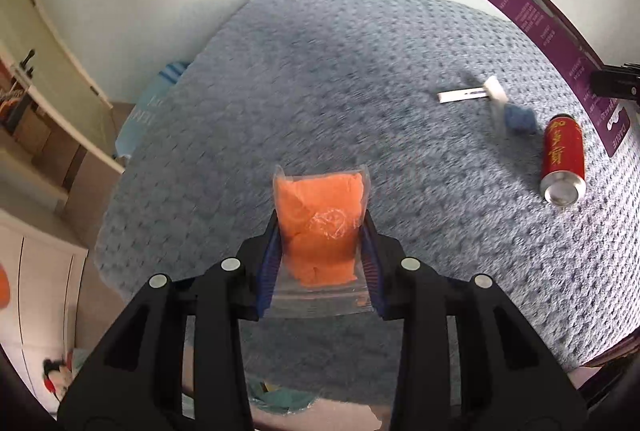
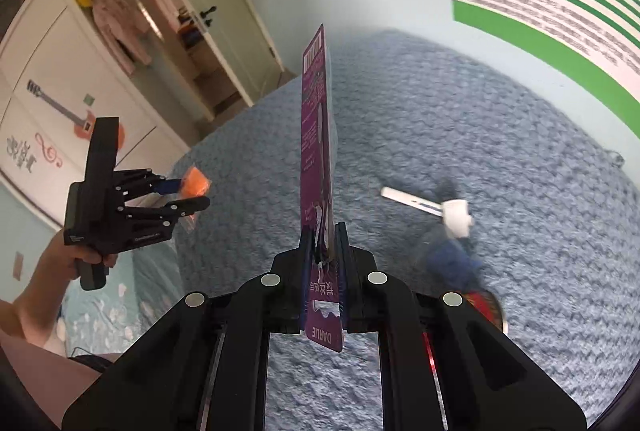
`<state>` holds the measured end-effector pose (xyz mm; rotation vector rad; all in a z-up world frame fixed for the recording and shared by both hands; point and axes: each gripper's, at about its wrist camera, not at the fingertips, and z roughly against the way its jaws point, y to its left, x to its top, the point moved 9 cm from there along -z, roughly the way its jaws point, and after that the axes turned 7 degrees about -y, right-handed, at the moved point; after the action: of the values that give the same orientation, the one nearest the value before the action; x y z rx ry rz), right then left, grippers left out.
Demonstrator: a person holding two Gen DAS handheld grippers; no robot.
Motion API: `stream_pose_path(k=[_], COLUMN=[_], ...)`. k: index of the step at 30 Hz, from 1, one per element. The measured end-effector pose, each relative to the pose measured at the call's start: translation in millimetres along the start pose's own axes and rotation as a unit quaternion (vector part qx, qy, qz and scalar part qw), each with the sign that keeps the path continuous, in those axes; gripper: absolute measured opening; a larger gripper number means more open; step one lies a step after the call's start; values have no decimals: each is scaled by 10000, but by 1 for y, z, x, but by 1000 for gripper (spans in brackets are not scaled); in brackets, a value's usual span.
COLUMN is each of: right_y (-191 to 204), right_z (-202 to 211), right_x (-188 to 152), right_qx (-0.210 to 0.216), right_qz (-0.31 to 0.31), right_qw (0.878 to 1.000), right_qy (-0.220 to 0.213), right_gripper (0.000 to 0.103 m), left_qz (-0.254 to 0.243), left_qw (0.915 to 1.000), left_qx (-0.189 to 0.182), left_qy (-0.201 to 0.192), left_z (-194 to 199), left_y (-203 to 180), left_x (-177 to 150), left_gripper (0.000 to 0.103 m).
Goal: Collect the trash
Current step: 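Carry the sponge bag and purple card to the teal wastebasket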
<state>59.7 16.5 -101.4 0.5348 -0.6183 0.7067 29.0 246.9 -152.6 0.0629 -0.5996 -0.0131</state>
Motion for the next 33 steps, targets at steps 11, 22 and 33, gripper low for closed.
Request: stream_pose_path(k=[11,22,33], right_y=[88,178,268], right_z=[-61,-113,-164], right_x=[5,-3,-37], right_qx=[742,1470,2116], right_qz=[617,1324,2081], right_qw=[9943,9756,9419], right_qy=[446,950,1574], right_gripper=[12,12,12], left_qz=[723,1452,2285], left_qw=[9956,9831,9609], left_qx=[567,1027,1371], left_qy=[176,429,751], left_z=[27,53,71], left_y=[70,129,175], left_x=[-61,-132,-215], left_gripper=[35,35,35])
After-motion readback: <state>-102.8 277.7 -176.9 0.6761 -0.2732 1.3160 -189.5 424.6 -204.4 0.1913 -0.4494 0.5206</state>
